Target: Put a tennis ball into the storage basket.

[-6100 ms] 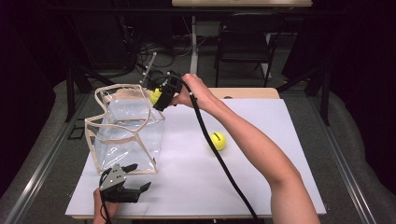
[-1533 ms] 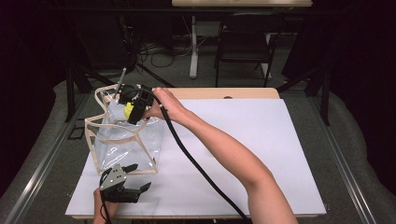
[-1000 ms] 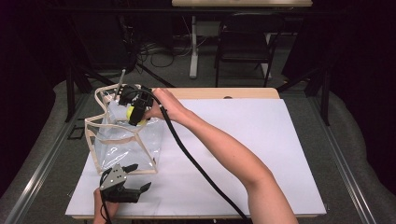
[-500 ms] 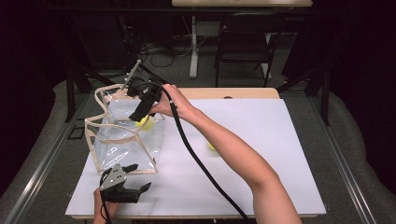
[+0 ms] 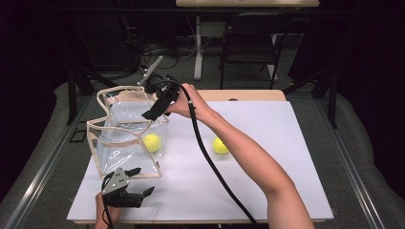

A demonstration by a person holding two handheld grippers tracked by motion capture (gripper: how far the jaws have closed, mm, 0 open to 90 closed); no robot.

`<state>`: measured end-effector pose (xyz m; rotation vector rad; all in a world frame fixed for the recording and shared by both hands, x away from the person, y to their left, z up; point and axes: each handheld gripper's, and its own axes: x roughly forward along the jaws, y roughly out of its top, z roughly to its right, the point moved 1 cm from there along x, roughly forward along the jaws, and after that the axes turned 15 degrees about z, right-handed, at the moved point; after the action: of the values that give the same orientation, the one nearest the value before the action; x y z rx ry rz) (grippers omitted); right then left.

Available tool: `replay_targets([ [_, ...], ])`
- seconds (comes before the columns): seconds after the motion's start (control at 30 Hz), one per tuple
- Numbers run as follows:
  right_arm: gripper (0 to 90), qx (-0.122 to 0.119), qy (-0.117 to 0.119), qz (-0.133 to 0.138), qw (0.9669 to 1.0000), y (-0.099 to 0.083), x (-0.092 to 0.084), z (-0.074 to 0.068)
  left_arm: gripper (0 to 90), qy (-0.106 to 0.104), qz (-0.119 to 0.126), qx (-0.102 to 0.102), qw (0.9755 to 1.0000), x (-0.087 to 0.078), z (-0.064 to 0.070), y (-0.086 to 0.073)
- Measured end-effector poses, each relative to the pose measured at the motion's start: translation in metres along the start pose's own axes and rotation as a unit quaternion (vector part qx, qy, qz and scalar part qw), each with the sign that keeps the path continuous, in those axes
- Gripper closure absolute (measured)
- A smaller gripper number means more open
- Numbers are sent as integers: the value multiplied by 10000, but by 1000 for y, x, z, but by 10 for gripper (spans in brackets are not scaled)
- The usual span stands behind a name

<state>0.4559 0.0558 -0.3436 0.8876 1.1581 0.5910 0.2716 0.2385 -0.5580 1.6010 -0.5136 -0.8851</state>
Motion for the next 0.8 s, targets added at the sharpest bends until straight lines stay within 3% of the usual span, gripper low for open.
replay_targets([
  [0.37, 3, 135, -125, 75, 9998, -21, -20, 8, 159, -17, -11, 3, 10000, 0, 0, 0],
  [0.8, 0, 174, -170, -75, 9997, -52, -27, 6, 159, -20, -9, -3, 10000, 0, 0, 0],
])
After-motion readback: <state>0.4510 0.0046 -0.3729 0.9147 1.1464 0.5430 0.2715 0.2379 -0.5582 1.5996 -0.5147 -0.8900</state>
